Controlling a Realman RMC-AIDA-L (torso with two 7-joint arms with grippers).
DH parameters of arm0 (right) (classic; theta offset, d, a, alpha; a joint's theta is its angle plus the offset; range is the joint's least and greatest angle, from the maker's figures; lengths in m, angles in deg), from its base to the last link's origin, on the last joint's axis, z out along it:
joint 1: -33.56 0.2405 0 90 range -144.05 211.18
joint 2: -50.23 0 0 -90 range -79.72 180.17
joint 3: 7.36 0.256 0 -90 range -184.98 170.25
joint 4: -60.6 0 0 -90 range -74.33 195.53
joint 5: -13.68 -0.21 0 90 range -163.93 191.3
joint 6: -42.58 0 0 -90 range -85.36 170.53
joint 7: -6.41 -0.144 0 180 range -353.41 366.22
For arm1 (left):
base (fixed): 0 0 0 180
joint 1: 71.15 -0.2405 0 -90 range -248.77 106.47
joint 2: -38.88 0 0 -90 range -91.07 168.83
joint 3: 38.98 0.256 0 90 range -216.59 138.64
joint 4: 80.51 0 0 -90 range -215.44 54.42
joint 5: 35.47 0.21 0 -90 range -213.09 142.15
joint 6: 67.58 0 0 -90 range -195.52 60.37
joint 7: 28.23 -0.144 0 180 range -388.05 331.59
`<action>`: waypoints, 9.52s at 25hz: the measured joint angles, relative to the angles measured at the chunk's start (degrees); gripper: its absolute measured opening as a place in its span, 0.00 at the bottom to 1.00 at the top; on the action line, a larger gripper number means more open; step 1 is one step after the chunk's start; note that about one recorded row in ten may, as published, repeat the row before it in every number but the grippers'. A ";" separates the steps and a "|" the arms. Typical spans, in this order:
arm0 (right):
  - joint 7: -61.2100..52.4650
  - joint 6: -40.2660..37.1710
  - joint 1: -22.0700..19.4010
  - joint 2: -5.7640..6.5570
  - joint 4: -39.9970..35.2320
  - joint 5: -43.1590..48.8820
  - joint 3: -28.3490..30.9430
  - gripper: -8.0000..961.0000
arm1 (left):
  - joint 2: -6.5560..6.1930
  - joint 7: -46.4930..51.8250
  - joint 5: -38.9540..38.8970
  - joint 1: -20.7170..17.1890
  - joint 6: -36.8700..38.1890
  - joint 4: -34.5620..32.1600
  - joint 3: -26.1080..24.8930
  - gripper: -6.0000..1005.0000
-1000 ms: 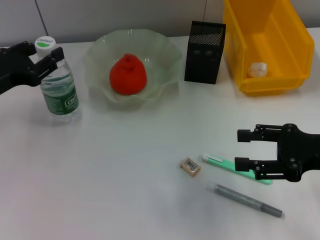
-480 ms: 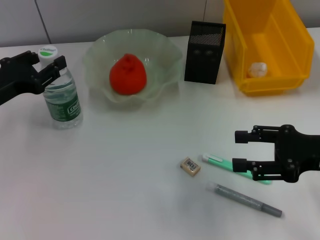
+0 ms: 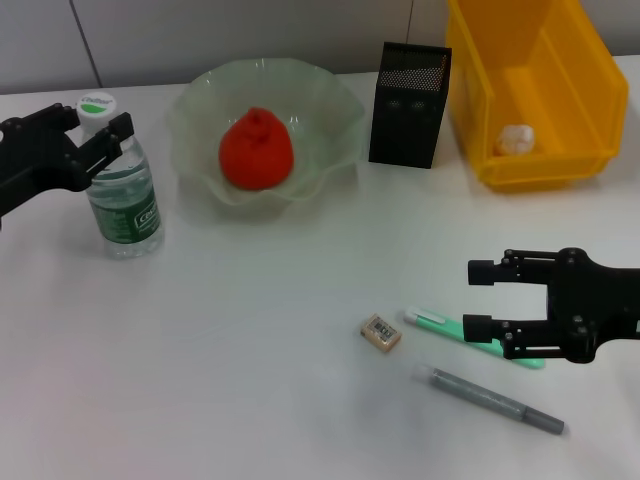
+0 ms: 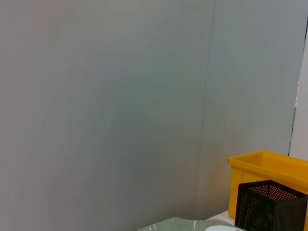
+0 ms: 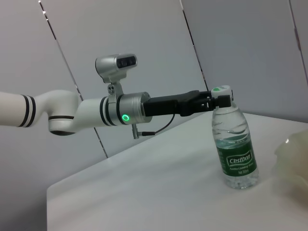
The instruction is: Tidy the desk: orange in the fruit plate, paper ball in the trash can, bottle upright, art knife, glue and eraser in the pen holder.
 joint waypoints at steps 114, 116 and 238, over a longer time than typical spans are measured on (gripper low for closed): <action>-60.72 18.63 33.81 -0.93 -4.78 46.47 -47.34 0.42 | -1.46 1.76 28.50 -8.96 36.08 -6.01 0.59 0.78; -60.73 18.70 33.81 -0.94 -4.77 46.34 -47.35 0.42 | -1.46 1.76 28.50 -8.96 35.99 -6.01 0.59 0.78; -33.17 41.41 24.82 0.17 -5.52 17.85 -14.28 0.63 | -0.41 -3.66 27.97 -6.39 34.15 -1.79 0.33 0.78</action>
